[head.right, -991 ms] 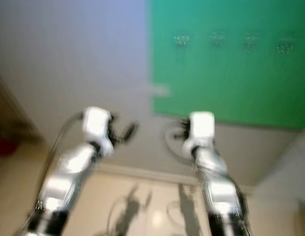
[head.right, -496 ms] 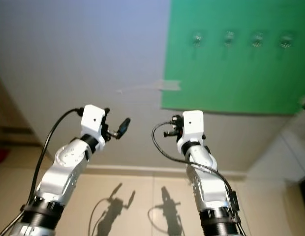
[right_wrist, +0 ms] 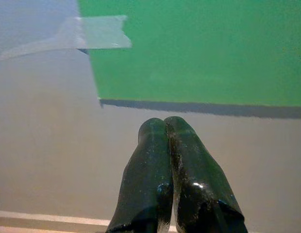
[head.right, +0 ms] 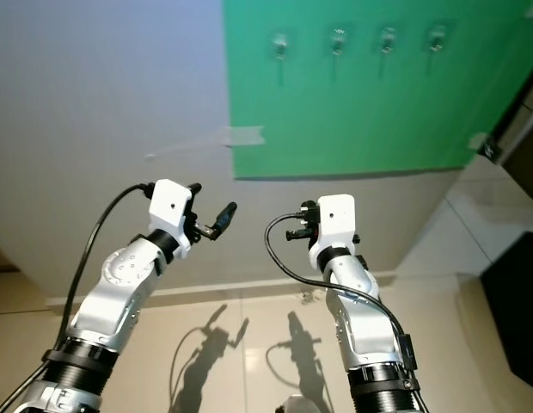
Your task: Hang keys on a hook
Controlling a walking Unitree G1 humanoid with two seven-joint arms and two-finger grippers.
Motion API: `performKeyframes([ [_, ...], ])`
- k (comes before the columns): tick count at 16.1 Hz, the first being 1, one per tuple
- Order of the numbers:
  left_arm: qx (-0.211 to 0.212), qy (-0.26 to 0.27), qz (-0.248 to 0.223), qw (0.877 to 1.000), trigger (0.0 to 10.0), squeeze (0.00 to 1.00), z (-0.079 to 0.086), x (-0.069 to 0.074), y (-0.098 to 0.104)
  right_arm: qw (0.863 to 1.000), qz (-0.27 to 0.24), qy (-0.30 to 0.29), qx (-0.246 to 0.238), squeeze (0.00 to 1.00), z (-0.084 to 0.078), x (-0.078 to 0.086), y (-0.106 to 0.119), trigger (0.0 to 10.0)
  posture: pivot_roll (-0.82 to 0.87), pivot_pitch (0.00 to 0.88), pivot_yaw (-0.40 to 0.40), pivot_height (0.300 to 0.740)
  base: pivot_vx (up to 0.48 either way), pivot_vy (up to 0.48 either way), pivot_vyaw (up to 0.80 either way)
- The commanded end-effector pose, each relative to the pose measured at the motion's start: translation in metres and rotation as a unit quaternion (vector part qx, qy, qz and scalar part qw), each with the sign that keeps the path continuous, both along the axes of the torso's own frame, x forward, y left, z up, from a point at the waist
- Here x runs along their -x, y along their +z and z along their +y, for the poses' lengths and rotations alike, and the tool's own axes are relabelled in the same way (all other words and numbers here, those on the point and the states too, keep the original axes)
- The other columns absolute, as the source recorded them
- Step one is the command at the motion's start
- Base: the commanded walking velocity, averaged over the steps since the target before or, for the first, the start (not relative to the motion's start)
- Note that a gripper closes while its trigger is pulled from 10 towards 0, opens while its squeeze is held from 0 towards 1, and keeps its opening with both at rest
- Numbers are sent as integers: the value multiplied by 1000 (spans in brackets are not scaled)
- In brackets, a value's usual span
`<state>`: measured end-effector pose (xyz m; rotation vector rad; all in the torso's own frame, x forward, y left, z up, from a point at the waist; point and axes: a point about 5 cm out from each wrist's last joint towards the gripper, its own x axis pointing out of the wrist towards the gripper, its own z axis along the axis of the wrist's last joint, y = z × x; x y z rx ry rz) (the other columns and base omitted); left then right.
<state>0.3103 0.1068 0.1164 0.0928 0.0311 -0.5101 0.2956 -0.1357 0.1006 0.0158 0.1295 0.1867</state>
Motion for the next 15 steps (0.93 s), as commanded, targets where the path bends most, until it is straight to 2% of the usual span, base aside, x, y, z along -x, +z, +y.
performKeyframes([
  [1, 14, -38, -14, 999, 10000, 0, -6, 2, 7, 1000, -6, 2, -1, 0, 0, -2, 2, 10000, -78, 0, 41, 691, 0, -480, -469],
  [6, 62, -105, -24, 992, 10000, 0, -14, 11, 15, 1000, 5, -7, -8, 0, -3, 0, -4, 10000, -85, 0, 49, 663, 0, -480, -471],
  [8, 63, -98, -20, 993, 10000, 0, -14, 10, 14, 1000, 6, -8, -7, 0, -3, 0, -5, 10000, -87, 0, 49, 659, 0, 0, -475],
  [9, 58, -91, -17, 994, 10000, 0, -14, 9, 12, 1000, 5, -12, 14, 0, -4, 0, -6, 10000, -91, 0, 51, 650, 0, 0, -425],
  [13, 43, -82, -15, 996, 10000, 0, -14, 10, 9, 998, 20, -22, 48, 0, -6, 1, -10, 10000, -89, 0, 47, 650, 0, 0, 0],
  [14, 48, -80, -9, 996, 10000, 0, -14, 10, 8, 999, 21, -18, 32, 0, -4, 1, -9, 10000, -88, 0, 44, 650, 0, 0, 0],
  [15, 48, -74, -5, 996, 10000, 0, -13, 10, 7, 999, 20, 1, 35, 0, 0, 2, -9, 10000, -86, 0, 43, 659, 0, 0, 0],
])
